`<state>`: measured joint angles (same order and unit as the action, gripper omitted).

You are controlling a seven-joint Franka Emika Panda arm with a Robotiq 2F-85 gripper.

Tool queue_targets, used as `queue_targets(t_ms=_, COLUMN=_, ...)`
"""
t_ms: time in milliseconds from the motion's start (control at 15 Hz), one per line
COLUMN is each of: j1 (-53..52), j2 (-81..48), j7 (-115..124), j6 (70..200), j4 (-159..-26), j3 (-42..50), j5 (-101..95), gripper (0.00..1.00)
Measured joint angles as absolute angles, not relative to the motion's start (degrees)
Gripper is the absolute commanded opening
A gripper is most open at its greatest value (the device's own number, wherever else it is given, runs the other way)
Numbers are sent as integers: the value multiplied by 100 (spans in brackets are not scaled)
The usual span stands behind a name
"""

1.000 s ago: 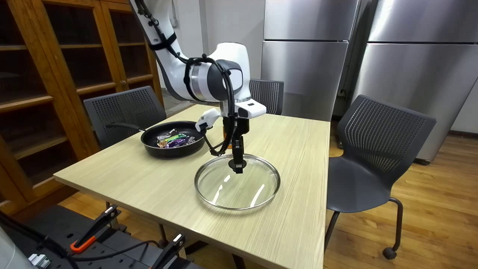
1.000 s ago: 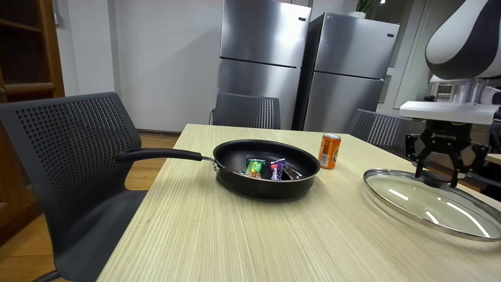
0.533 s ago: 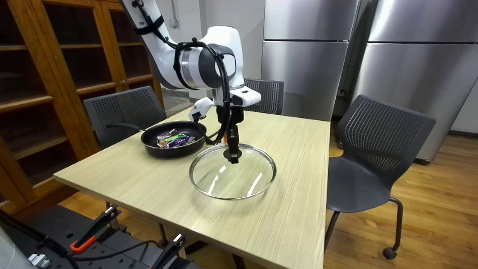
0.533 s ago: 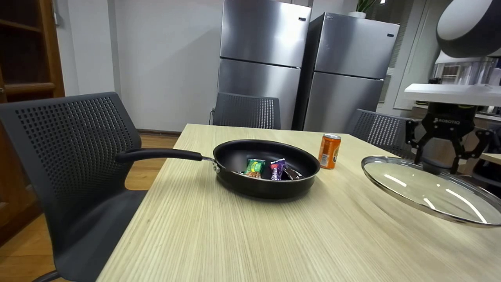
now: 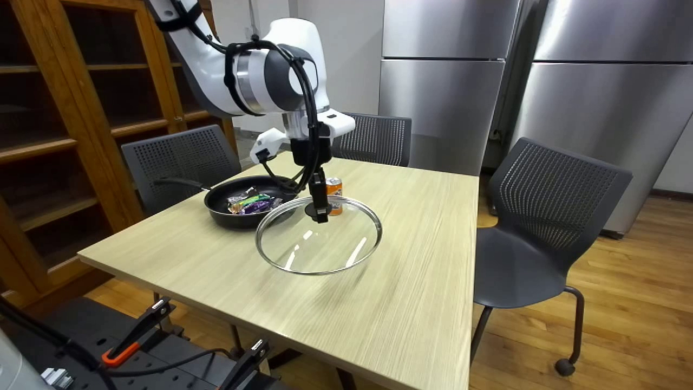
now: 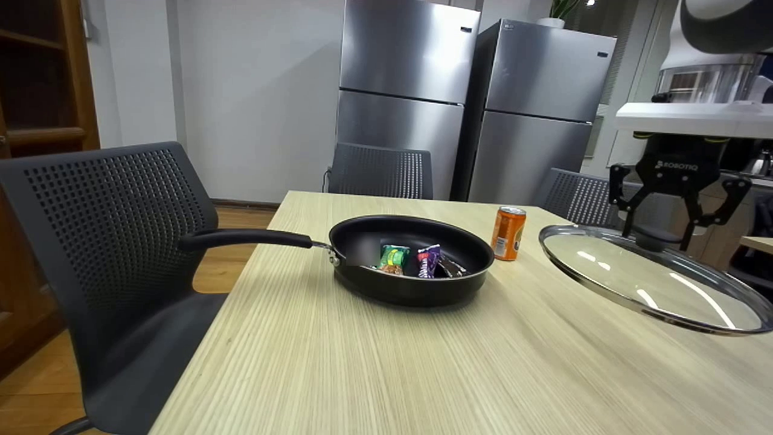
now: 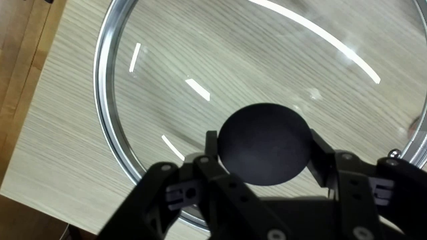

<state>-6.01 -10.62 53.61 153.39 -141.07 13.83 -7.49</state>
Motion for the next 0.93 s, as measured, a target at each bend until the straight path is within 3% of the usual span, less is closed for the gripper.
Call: queue_targets(t_ms=933, j1=-858, j2=-607, j7=6207, j6=15335, j4=-14324, j3=441, j5=-1422, gripper=39)
